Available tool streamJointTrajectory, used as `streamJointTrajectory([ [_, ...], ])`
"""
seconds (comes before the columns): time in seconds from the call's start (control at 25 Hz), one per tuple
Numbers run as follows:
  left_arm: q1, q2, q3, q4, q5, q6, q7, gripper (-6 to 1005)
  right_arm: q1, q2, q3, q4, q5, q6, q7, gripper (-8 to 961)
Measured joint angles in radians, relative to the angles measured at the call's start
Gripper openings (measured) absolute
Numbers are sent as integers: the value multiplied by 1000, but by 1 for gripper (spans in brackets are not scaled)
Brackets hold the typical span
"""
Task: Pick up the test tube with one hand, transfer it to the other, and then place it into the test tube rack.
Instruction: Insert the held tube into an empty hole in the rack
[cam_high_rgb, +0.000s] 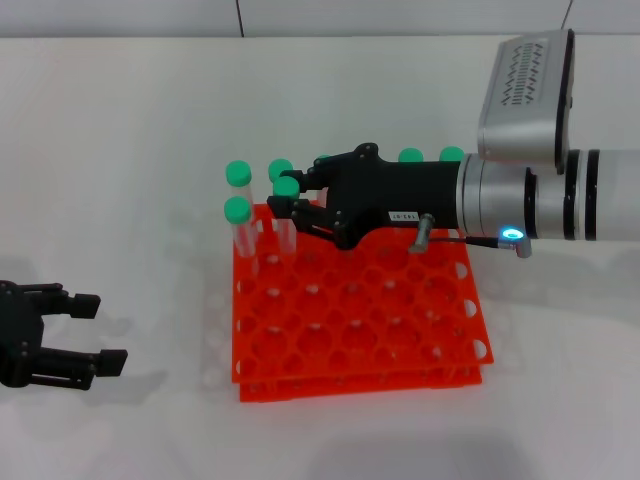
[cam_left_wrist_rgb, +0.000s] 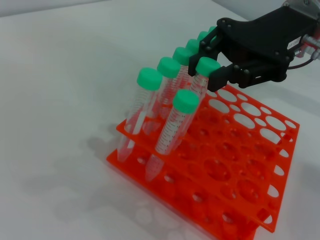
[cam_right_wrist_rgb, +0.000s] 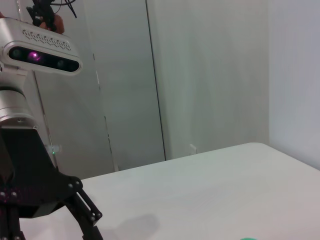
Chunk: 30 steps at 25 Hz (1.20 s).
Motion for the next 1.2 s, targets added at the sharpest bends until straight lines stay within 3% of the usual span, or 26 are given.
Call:
streamJointTrajectory([
  [1.2,0,0,-2,0,0,0,6,893,3,-3,-8,-9,0,-17,0,358],
])
